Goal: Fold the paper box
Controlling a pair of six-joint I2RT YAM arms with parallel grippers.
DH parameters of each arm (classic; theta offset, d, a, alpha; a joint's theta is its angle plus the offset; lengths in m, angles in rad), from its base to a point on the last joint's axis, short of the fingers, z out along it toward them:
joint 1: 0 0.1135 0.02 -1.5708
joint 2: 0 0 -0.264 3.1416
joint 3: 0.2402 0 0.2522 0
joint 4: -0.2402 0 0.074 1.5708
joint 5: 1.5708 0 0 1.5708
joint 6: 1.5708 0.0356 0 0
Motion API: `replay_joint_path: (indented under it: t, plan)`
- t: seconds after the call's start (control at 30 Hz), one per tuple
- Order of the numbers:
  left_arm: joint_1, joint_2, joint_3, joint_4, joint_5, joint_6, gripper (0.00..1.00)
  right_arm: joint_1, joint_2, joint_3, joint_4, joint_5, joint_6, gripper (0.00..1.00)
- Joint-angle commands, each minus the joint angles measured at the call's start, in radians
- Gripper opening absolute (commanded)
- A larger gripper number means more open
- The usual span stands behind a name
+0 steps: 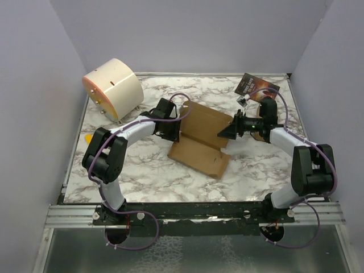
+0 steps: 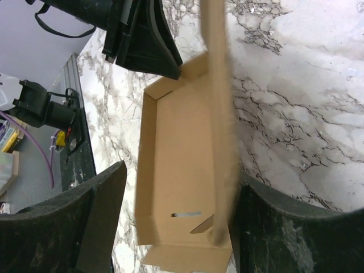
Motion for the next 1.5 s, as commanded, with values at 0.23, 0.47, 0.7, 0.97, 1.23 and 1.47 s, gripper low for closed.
replay_joint_path:
  t: [0.23, 0.47, 0.7, 0.97, 1.23, 1.47]
  plan:
    - [-0.009, 0.000, -0.004, -0.041, -0.064, 0.002, 0.33, -0.002, 0.033, -0.015, 0.037, -0.005, 0.023, 0.66]
    - [-0.009, -0.024, -0.028, -0.032, -0.093, 0.021, 0.35, -0.002, 0.041, -0.016, 0.039, -0.008, 0.022, 0.66]
    - [-0.032, -0.032, -0.074, -0.013, -0.090, 0.032, 0.34, -0.003, 0.043, -0.015, 0.039, -0.012, 0.022, 0.66]
    - [-0.038, -0.038, -0.099, -0.009, -0.125, 0.025, 0.02, -0.002, 0.047, -0.014, 0.037, -0.015, 0.022, 0.66]
    - [-0.037, -0.052, -0.095, -0.001, -0.146, 0.014, 0.00, -0.002, 0.046, -0.014, 0.033, -0.016, 0.013, 0.66]
    - [-0.042, -0.113, -0.104, 0.058, -0.173, -0.005, 0.37, -0.002, 0.044, -0.010, 0.022, -0.027, -0.005, 0.66]
